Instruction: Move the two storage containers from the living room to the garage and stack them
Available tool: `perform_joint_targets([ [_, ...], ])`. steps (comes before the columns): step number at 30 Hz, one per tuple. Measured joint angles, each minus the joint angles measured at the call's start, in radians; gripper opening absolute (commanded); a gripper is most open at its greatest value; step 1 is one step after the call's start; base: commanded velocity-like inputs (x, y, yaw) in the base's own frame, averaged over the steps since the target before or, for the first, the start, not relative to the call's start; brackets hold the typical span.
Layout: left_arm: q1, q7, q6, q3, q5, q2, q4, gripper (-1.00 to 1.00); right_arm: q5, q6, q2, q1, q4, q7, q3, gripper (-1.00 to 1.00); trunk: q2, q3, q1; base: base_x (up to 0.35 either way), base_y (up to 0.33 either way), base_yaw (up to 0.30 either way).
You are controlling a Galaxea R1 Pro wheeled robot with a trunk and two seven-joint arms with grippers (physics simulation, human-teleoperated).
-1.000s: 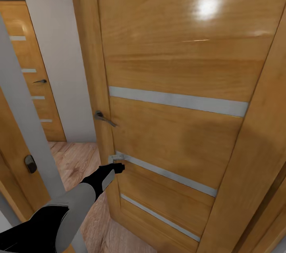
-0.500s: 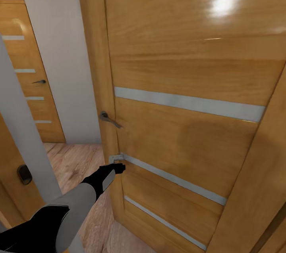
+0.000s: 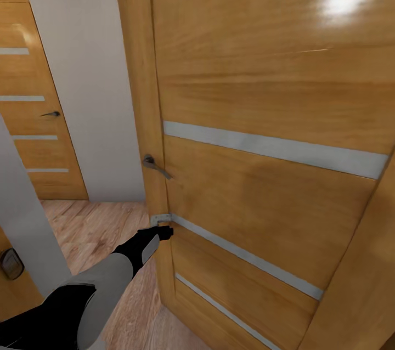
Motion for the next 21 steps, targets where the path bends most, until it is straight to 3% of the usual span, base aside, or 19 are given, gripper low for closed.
perform_joint_targets([
  [4,0.0,0.001,0.0,0.001,-0.005,-0.001,-0.001,1.0,0.001,0.0,0.0,0.0,0.0,0.0,0.0,1.0,0.0,0.0,0.0,0.033,0.0,0.0],
  [11,0.0,0.0,0.0,0.0,-0.001,-0.002,0.0,1.0,0.001,0.001,0.0,0.0,0.0,0.0,0.0,1.0,0.0,0.0,0.0,0.232,0.0,0.0],
  [21,0.0,0.0,0.0,0.0,-0.002,-0.002,0.0,1.0,0.0,0.001,0.0,0.0,0.0,0.0,0.0,1.0,0.0,0.0,0.0,0.023,0.0,0.0],
])
